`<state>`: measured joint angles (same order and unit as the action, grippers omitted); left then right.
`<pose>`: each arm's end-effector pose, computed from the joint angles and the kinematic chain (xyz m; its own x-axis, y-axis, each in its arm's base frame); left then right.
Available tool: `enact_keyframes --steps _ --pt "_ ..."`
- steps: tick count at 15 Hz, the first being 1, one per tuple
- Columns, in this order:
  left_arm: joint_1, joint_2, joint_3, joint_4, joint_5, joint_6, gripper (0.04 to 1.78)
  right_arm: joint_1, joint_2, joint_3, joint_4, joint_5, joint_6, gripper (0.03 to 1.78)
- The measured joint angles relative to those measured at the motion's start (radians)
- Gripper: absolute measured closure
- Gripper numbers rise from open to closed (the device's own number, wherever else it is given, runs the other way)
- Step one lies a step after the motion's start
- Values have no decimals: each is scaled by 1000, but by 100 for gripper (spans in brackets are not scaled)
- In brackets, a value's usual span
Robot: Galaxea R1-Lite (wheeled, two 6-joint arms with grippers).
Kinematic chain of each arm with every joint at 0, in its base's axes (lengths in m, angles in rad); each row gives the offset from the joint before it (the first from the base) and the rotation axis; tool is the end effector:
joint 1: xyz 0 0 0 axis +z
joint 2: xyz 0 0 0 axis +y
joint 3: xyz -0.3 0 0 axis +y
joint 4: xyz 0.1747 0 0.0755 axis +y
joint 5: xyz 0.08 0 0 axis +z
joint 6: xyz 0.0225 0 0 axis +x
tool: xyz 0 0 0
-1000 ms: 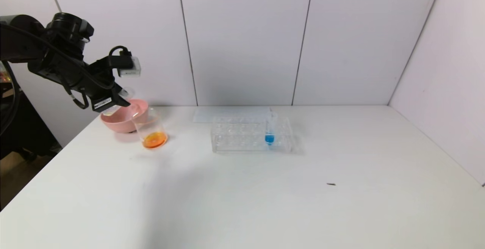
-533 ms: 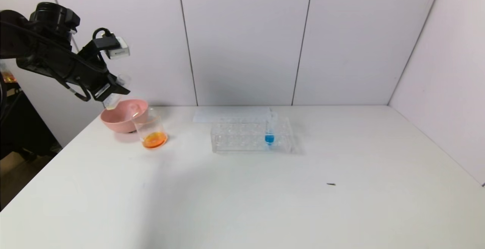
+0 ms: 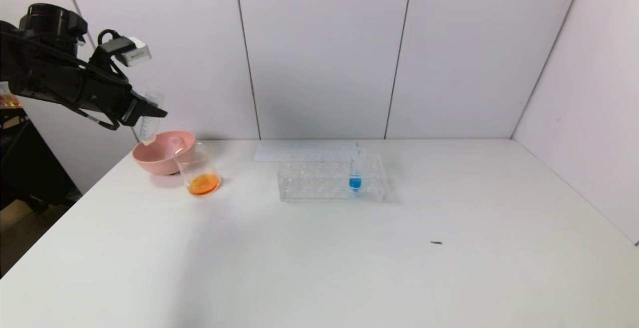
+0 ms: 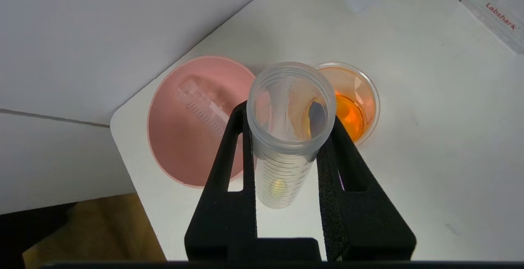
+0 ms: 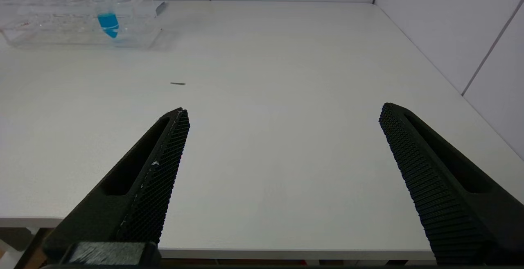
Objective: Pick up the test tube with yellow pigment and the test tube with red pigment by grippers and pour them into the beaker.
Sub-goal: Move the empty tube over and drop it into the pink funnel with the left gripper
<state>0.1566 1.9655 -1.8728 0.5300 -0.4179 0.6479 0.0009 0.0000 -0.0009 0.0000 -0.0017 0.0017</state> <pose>0.3748 0.0499 0.2773 0.7966 -0.2851 -0.5330 0.4937 0.8157 0.3015 -0.0229 -0.0001 0.0757 1.0000 -0.0008 0.0009 0.0008 1.0000 0.0017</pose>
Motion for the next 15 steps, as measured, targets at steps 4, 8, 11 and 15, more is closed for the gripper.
enact_keyframes --steps 4,8,11,15 --pt "9 -19 77 -140 -2 -125 138 1 0 0 0 0 0 11" --pt "11 -50 156 -273 0 -324 138 0 0 0 0 0 0 11" --pt "13 -58 196 -337 8 -440 138 0 0 0 0 0 0 11" --pt "16 -47 203 -388 23 -460 138 0 0 0 0 0 0 11"
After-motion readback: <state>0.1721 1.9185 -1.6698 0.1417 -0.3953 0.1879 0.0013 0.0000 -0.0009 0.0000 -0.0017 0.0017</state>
